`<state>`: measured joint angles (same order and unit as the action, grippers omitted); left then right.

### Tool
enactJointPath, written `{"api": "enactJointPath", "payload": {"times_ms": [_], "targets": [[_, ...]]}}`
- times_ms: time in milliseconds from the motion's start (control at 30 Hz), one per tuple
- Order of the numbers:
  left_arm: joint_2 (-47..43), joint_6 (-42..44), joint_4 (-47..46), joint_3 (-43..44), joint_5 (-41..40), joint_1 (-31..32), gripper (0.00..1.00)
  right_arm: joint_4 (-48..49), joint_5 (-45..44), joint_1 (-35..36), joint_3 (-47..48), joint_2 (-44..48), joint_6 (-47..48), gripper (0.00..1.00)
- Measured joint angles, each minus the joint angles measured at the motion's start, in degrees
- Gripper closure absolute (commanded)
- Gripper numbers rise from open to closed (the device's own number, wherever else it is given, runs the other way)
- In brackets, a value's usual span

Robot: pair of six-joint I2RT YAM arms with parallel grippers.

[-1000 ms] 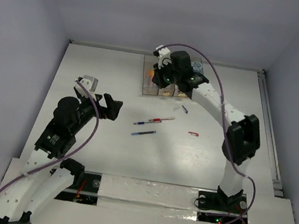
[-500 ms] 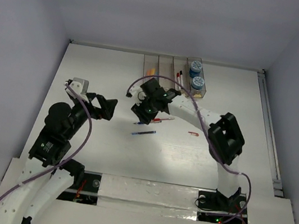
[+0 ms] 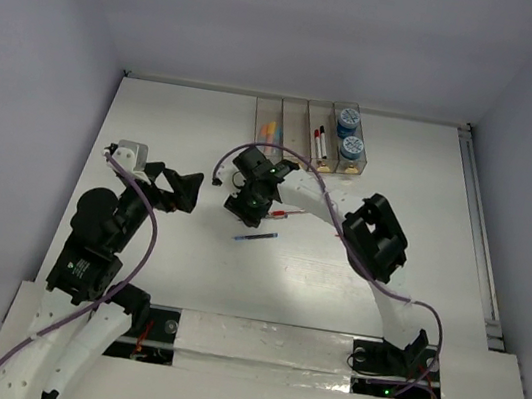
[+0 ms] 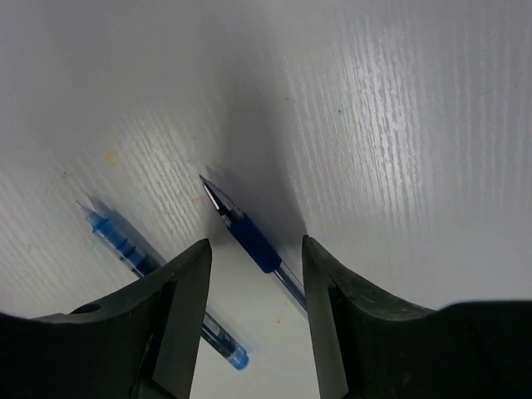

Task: Sort the stationery into containers
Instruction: Pick up the pen from the center of the board.

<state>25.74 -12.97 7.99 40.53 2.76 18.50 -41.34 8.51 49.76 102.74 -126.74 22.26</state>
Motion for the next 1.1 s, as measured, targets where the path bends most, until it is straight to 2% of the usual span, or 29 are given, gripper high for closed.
{"api": "enactJointPath", "payload": {"times_ms": [67, 100, 267, 300, 367, 600, 767, 867, 933, 1033, 1100], "targets": [[0.02, 0.0, -0.02, 0.0, 0.0, 0.0, 0.01, -0.2, 0.02, 0.15, 0.9, -1.44, 0.31, 0.56], [0.02, 0.0, 0.0, 0.0, 0.02, 0.0, 0.01, -0.09, -0.17, 0.2, 1.42, -2.03, 0.48, 0.64], [0.11, 0.0, -0.02, 0.0, 0.15, 0.0, 0.01, 0.2, -0.28, 0.2, 2.25, -2.64, 0.76, 0.83], [0.11, 0.0, -0.02, 0.0, 0.17, 0.0, 0.01, 0.26, -0.37, 0.2, 2.27, -2.67, 0.87, 0.9], [0.13, 0.0, -0.02, 0.0, 0.2, 0.0, 0.01, 0.46, -0.57, 0.2, 2.27, -2.67, 1.05, 0.99], [1.27, -0.28, -0.17, 0.0, 1.77, 0.0, 0.01, 1.62, -2.23, 0.2, 2.25, -2.67, 1.46, 1.0], [4.24, -1.42, -1.33, -0.04, 6.01, 0.0, 0.01, 8.74, -5.6, 0.22, 0.33, -0.81, 1.31, 1.0], [5.53, -2.19, -2.25, -0.24, 9.25, 0.0, 0.04, 13.99, -7.56, 0.13, -2.73, 4.13, -0.57, 1.0], [6.01, -2.71, -2.69, -0.48, 11.52, 0.0, 0.11, 18.67, -9.6, 0.15, -5.77, 9.14, -3.28, 1.0], [6.95, -3.23, -3.45, -0.68, 14.38, 0.0, 0.19, 26.58, -11.43, 0.13, -10.1, 17.57, -9.86, 1.0], [8.02, -3.48, -3.96, -0.7, 15.89, 0.0, 0.2, 32.13, -11.45, 0.13, -13.49, 23.23, -15.43, 1.0]]}}
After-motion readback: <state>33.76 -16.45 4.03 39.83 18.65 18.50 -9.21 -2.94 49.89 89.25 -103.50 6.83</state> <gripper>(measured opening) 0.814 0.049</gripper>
